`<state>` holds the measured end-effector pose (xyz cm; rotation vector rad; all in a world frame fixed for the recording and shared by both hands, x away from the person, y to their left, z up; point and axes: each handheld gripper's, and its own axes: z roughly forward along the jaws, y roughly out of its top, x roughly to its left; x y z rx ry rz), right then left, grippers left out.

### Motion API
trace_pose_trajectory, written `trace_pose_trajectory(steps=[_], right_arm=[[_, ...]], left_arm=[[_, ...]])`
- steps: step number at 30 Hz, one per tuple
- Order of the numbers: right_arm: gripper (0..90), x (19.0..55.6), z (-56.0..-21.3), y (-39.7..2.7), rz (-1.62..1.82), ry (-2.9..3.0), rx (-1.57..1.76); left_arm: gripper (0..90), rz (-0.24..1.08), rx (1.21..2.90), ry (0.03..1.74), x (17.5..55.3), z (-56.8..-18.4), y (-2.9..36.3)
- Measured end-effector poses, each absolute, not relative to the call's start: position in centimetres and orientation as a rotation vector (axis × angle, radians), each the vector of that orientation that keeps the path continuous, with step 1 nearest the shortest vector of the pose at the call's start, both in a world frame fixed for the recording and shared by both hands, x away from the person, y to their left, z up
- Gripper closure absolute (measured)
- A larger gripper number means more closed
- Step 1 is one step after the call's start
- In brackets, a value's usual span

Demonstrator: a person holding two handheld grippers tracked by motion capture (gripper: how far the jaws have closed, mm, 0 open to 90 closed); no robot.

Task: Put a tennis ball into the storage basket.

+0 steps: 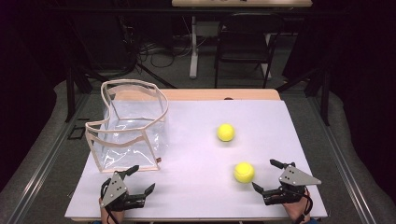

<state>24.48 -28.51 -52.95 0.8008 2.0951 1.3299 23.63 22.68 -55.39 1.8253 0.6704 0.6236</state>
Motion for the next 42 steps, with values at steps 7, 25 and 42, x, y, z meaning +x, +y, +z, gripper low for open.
trace_pose_trajectory(steps=[7, 25, 42], right_arm=[[0.0, 24.6, -52.9, -28.4, 1.306, 2.128, 0.795], [0.0, 26.4, -52.2, -26.4, 1.230, 2.252, 0.827], [0.0, 28.6, -52.1, -24.4, 1.202, 2.369, 0.938]], left_arm=[[15.9, 0.611, 1.835, 0.663, 23.8, -55.5, 22.5], [15.9, 0.596, 1.849, 0.651, 24.3, -55.6, 22.2], [15.9, 0.597, 1.863, 0.643, 24.3, -55.6, 22.0]])
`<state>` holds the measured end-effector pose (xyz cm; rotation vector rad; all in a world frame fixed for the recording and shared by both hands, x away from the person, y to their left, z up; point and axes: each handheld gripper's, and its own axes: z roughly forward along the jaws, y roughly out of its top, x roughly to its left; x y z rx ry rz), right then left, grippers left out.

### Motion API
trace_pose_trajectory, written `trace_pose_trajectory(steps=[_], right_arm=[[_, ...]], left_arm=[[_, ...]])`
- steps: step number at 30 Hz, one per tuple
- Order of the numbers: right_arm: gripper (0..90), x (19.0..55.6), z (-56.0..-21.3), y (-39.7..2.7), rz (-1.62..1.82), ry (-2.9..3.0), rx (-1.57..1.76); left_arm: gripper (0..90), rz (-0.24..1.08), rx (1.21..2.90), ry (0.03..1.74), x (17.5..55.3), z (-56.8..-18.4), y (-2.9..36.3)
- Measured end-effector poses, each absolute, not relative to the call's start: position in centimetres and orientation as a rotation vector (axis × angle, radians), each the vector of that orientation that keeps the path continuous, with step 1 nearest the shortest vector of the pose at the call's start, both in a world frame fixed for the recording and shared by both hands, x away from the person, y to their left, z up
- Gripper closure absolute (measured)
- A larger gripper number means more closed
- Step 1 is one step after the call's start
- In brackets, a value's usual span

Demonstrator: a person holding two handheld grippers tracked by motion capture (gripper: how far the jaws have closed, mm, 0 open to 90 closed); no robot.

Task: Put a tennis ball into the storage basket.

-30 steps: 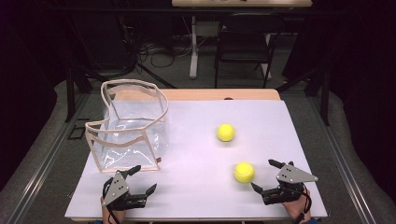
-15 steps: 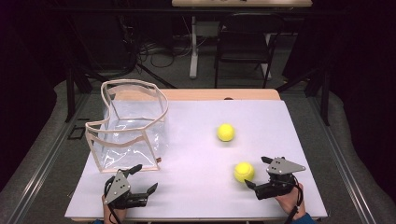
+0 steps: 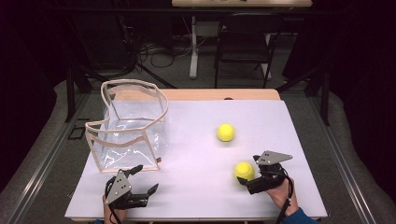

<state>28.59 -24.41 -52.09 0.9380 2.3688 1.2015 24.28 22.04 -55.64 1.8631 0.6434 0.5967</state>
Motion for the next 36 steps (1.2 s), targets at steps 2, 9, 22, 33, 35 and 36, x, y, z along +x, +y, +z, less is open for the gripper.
trace_pose_trajectory(steps=[2, 9, 22, 33, 35, 36], right_arm=[[0.0, 28.6, -52.1, -24.4, 1.202, 2.369, 0.938], [0.0, 29.4, -52.3, -23.7, 1.160, 2.390, 0.966], [0.0, 30.4, -52.7, -22.6, 1.059, 2.423, 0.966], [0.0, 31.3, -53.7, -22.0, 0.981, 2.474, 0.976], [0.0, 31.3, -53.7, -21.9, 0.982, 2.477, 0.976], [0.0, 31.4, -53.8, -21.9, 0.977, 2.483, 0.978]], left_arm=[[15.9, 0.597, 1.863, 0.643, 24.3, -55.6, 22.0], [15.9, 0.588, 1.868, 0.638, 24.4, -55.7, 21.9], [15.9, 0.584, 1.871, 0.634, 24.5, -55.7, 21.9], [15.9, 0.580, 1.869, 0.636, 24.5, -55.7, 22.0], [15.9, 0.579, 1.868, 0.637, 24.5, -55.7, 22.0], [15.9, 0.580, 1.867, 0.637, 24.5, -55.7, 22.0]])
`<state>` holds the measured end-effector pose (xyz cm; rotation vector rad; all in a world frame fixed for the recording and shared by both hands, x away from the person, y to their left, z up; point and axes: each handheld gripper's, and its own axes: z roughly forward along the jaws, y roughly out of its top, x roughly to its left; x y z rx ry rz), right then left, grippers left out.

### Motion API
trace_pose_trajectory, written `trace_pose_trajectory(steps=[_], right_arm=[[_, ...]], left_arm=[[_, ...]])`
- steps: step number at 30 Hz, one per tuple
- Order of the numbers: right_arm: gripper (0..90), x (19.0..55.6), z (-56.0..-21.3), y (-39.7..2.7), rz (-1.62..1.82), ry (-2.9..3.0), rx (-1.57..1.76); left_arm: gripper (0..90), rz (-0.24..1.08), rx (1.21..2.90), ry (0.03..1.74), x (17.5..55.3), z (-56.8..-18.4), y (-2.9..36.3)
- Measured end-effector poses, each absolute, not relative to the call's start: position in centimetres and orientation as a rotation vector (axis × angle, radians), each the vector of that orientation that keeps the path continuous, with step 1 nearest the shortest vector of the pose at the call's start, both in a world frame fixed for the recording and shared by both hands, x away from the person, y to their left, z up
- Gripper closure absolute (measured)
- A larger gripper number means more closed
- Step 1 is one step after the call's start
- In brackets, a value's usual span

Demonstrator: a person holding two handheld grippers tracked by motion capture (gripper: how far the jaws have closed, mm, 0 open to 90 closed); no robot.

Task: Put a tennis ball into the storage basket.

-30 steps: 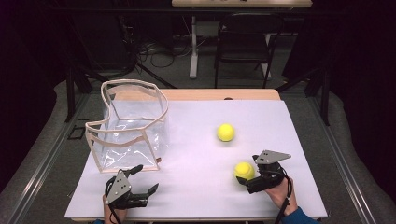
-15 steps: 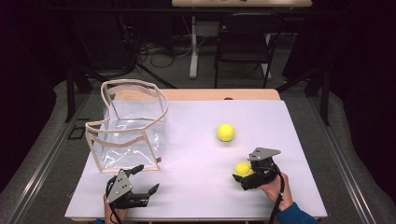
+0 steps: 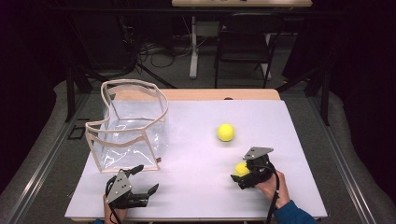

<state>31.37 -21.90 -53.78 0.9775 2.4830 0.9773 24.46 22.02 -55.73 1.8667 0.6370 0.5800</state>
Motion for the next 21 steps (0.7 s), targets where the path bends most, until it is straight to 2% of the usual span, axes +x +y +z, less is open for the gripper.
trace_pose_trajectory(steps=[11, 21], right_arm=[[0.1, 31.20, -54.12, -22.12, 0.953, 2.531, 1.008], [10.2, 30.82, -54.16, -22.41, 0.929, 2.526, 1.042]], left_arm=[[15.9, 0.567, 1.882, 0.632, 24.53, -55.78, 21.91], [15.9, 0.566, 1.896, 0.621, 24.55, -55.77, 21.82]])
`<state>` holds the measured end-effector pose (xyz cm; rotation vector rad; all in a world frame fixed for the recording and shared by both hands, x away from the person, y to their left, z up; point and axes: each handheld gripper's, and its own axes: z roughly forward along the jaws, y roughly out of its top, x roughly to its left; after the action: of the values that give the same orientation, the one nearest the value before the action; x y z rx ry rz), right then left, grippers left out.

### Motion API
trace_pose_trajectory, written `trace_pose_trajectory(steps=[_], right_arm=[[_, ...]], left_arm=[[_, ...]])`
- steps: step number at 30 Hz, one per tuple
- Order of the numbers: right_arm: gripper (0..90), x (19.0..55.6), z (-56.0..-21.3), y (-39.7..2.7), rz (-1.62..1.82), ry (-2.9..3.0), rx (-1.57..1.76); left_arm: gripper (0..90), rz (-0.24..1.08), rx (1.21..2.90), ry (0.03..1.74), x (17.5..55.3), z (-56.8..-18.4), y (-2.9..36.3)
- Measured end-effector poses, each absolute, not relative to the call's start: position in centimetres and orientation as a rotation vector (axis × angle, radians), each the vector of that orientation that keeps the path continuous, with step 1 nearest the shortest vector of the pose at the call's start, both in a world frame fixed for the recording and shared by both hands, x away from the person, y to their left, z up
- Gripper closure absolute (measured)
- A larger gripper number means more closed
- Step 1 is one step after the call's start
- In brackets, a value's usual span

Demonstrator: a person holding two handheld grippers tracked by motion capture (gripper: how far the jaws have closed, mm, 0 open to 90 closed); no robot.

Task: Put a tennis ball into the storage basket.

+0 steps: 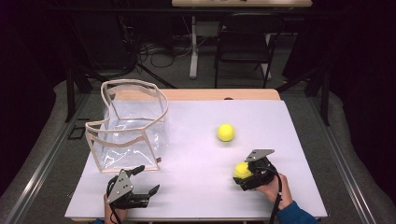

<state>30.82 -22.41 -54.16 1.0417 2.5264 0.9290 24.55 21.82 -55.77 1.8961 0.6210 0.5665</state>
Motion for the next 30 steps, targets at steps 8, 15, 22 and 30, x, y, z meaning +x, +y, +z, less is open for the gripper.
trace_pose_trajectory(steps=[8, 15, 22, 30], right_arm=[[18.9, 30.84, -54.56, -22.31, 0.894, 2.538, 1.053], [25.2, 30.84, -54.53, -22.34, 0.905, 2.553, 1.053], [25.6, 30.85, -54.46, -22.28, 0.904, 2.554, 1.044], [25.8, 30.72, -54.12, -22.25, 0.910, 2.552, 1.032]], left_arm=[[15.8, 0.561, 1.901, 0.614, 24.50, -55.75, 21.73], [15.9, 0.563, 1.904, 0.612, 24.46, -55.71, 21.72], [15.9, 0.564, 1.904, 0.609, 24.42, -55.68, 21.78], [15.9, 0.565, 1.905, 0.607, 24.35, -55.69, 21.78]])
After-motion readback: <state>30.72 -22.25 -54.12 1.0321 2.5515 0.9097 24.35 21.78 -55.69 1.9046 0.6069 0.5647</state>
